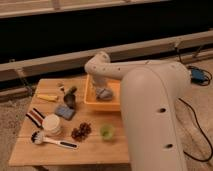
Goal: Place towel in paper cup
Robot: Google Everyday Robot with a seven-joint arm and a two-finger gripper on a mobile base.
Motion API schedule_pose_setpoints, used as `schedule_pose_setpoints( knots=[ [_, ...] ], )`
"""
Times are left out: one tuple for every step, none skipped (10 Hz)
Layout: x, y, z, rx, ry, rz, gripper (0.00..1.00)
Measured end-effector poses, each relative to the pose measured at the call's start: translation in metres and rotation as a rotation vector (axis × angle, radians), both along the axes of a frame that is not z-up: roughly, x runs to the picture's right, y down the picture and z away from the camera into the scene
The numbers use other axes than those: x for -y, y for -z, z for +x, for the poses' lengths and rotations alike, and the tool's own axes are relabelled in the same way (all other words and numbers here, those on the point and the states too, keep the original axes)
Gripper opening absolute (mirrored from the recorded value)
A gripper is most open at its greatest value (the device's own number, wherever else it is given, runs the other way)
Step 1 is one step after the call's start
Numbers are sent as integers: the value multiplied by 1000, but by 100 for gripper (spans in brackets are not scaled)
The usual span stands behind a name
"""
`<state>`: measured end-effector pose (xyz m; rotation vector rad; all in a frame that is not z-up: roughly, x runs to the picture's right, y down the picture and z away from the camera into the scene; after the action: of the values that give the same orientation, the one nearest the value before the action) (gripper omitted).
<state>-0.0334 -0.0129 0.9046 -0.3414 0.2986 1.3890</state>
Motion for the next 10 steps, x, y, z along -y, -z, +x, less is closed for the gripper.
schedule_pose_setpoints(
  knots=[
    [7,-8,7,-20,3,20,65],
    [14,-15,15,-37,-1,35,65],
    [20,-22,23,-55,-7,47,65],
    [23,-27,29,-65,-13,51,65],
    [21,-34,32,-63,-13,41,65],
    [18,-42,33,-50,-17,22,65],
    [18,-50,35,-19,-28,-4,65],
    [17,-54,36,17,-34,-40,65],
    [14,-58,33,36,-25,-69,65],
    [12,-61,28,49,-16,-89,63]
  ],
)
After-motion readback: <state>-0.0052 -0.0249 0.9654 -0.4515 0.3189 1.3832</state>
